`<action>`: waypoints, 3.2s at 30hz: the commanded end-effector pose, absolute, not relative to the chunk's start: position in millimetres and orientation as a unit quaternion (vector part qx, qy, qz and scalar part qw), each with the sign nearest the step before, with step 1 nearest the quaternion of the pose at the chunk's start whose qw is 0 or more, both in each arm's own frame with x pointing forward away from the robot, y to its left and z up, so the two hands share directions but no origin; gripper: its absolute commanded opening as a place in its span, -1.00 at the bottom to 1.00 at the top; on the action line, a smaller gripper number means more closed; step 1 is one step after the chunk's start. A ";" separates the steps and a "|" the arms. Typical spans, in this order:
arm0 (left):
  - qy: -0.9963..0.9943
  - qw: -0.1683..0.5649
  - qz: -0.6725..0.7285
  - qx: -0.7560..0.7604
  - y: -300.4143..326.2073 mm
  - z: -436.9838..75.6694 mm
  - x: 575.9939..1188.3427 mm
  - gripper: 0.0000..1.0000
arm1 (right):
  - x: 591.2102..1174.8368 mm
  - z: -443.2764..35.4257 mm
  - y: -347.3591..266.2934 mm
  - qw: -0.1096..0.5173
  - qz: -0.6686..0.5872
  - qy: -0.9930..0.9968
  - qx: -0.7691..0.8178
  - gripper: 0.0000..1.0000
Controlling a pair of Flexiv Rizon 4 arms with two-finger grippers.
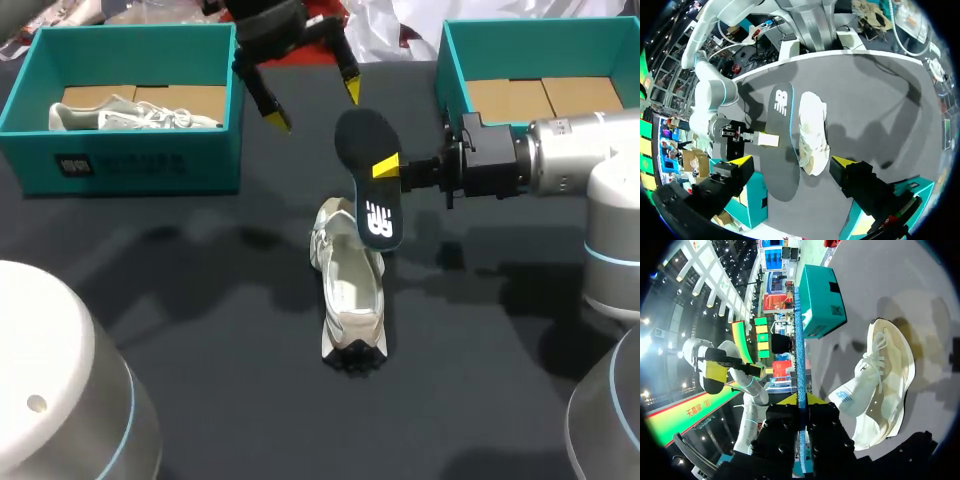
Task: Take the shoe out of the shoebox, open the shoe tongue, remove and reinsert the insole, then place the shoe into the shoebox
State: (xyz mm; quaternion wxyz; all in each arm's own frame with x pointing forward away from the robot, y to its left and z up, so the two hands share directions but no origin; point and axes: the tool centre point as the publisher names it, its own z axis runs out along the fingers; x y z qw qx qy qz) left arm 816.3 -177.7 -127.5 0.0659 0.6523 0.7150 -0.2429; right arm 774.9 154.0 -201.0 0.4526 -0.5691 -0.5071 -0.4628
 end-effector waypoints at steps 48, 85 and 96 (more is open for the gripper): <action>0.627 0.433 -0.411 0.501 -155.3 -182.2 799.5 1.00 | 773.8 -201.3 154.9 0.452 -0.463 -0.507 -0.570 -1.00; 0.601 0.499 -0.440 0.443 -171.9 -189.9 802.4 1.00 | 766.2 -198.5 162.0 0.468 -0.489 -0.490 -0.549 -1.00; 0.587 0.499 -0.447 0.454 -190.6 -189.6 799.2 0.47 | 765.7 -199.4 165.1 0.479 -0.492 -0.480 -0.546 -1.00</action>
